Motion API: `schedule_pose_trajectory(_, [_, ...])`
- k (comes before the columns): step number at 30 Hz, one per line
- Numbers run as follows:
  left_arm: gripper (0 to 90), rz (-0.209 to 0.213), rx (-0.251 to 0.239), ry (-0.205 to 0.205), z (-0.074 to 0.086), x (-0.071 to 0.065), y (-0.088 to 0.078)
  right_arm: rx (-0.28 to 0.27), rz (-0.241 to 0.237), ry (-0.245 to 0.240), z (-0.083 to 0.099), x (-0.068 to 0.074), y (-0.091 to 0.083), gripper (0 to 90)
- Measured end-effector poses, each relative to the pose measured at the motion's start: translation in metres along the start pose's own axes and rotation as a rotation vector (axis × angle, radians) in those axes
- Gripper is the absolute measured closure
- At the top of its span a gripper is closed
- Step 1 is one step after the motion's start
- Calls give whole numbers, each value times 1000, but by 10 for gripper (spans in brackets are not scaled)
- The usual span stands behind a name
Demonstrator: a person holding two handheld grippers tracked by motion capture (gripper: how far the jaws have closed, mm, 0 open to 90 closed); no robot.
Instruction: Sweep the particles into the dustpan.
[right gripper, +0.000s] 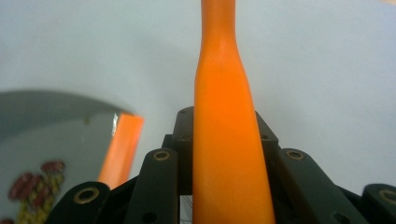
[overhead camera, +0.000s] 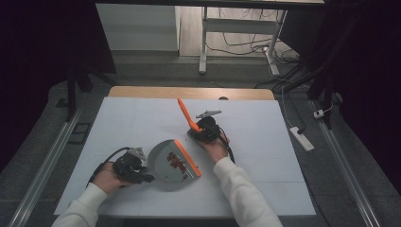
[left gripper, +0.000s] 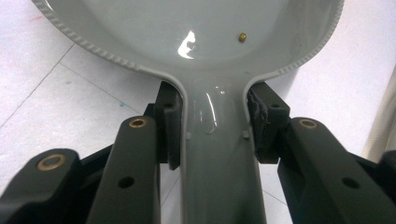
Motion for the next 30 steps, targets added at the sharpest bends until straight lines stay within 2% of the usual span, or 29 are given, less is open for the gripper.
schedule_pose_trajectory(2, [614,6,-5,-4,0,0,0,29,-27,-23,-2,9,4,706])
schedule_pose_trajectory(4, [614,9,-5,-3,1,1,0,57,-51,-89,2,24,4,707])
schedule_pose_trajectory(6, [614,7,-1,-3,1,2,1,70,-70,-133,7,37,1,706])
schedule_pose_trajectory(7, [614,6,1,-1,1,1,2,68,-98,-130,9,43,0,706])
schedule_pose_trajectory(8, [614,4,2,1,2,1,2,68,-129,-104,12,48,-3,706])
schedule_pose_trajectory(10, [614,1,-4,1,1,0,1,58,-150,-97,16,56,-8,706])
schedule_pose_trajectory(12, [614,3,-7,-2,1,0,1,55,-228,-50,17,62,-16,706])
schedule_pose_trajectory(13, [613,5,-5,-1,1,1,1,46,-243,-47,16,63,-20,706])
schedule_pose_trajectory(15, [614,2,-1,0,2,1,1,4,-219,-65,13,61,-29,706])
schedule_pose_trajectory(17, [613,4,0,-1,1,1,2,-39,-210,-38,9,53,-39,706])
schedule_pose_trajectory(18, [614,4,-1,-1,1,1,2,-61,-197,-8,8,46,-43,706])
schedule_pose_trajectory(20, [613,4,-1,-1,1,1,2,-69,-170,28,11,36,-47,706])
schedule_pose_trajectory(23, [614,4,1,-1,2,1,2,-48,-113,52,24,25,-50,705])
schedule_pose_trajectory(25, [613,7,-1,0,1,0,2,-24,-90,62,34,23,-52,706])
schedule_pose_trajectory(28, [613,1,-3,3,1,-1,1,17,-53,29,48,28,-49,706])
schedule_pose_trajectory(30, [613,1,-1,3,1,-1,1,17,-48,2,53,34,-48,706])
Point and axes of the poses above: each handheld gripper's, and its own axes: y roughly forward along the jaws, z roughly out of its underside, x roughly to its left, the point moved 6 cm from there along y, roughly forward along the jaws, and after that the axes turned 4 degrees about y, right-handed, at the moved point
